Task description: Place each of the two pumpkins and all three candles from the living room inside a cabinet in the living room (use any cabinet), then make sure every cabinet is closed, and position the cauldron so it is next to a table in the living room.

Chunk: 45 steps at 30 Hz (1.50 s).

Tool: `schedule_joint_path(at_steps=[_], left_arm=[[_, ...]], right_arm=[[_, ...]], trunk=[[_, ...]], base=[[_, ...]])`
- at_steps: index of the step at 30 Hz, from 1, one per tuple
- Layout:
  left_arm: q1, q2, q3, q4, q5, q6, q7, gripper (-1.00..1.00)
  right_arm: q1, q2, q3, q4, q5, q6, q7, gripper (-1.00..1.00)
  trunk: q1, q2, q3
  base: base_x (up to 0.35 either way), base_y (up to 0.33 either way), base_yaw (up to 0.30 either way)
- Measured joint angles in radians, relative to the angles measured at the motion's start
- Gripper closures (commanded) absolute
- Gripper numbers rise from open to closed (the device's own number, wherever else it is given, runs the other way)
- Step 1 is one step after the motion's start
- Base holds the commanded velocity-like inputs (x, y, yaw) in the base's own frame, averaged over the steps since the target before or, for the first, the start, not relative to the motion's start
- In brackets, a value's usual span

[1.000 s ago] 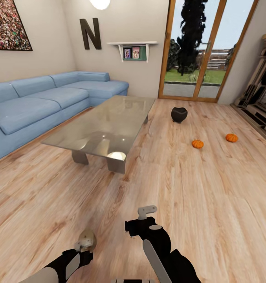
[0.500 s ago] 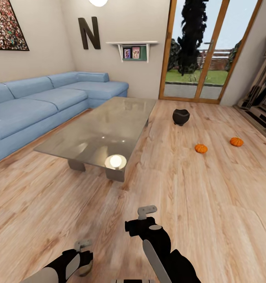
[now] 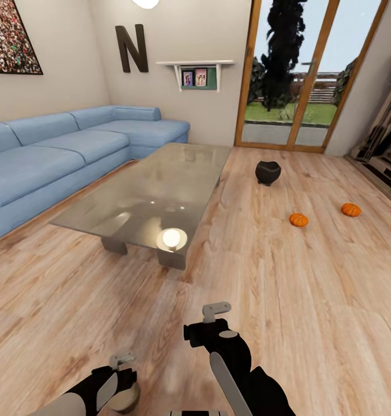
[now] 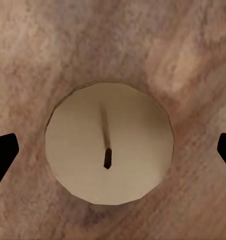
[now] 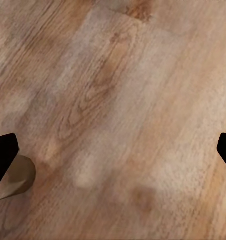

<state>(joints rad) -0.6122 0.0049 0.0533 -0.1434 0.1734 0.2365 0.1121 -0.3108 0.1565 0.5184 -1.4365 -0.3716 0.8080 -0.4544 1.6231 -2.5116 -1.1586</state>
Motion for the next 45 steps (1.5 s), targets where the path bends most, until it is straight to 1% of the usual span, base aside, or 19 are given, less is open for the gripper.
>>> schedule_joint_path(at_steps=[19,31,34,41,43,45], left_arm=[[0.0,0.0,0.0,0.0,0.0,0.0,0.0,-1.0],[0.0,0.0,0.0,-0.001,0.0,-0.006,0.0,-1.0],[0.0,0.0,0.0,-0.002,0.0,-0.026,-0.002,-1.0],[-0.001,-0.001,0.0,-0.002,0.001,-0.035,-0.003,-1.0],[-0.001,0.0,0.0,-0.002,0.001,-0.037,-0.003,-1.0],[-0.002,-0.001,0.0,-0.003,0.001,-0.038,-0.004,-1.0]], right_arm=[[0.0,0.0,-0.001,0.0,0.0,0.0,0.0,-1.0],[0.0,0.0,-0.001,-0.001,0.0,0.0,0.0,-1.0],[0.0,0.0,-0.002,-0.001,0.0,0.0,0.0,-1.0],[0.0,-0.001,-0.002,-0.006,0.001,-0.002,0.0,-1.0],[0.009,-0.002,-0.001,-0.037,0.001,-0.003,0.0,-1.0],[0.054,-0.003,0.003,-0.101,0.001,-0.002,0.0,-1.0]], trunk=[[0.0,0.0,0.0],[0.005,-0.003,-0.046],[0.005,-0.003,-0.046],[0.005,-0.003,-0.046],[0.005,-0.003,-0.046],[0.005,-0.003,-0.046]], base=[[0.038,0.006,0.0],[0.0,0.0,0.0],[0.0,0.0,0.0],[0.0,0.0,0.0],[0.0,0.0,0.0],[0.0,0.0,0.0]])
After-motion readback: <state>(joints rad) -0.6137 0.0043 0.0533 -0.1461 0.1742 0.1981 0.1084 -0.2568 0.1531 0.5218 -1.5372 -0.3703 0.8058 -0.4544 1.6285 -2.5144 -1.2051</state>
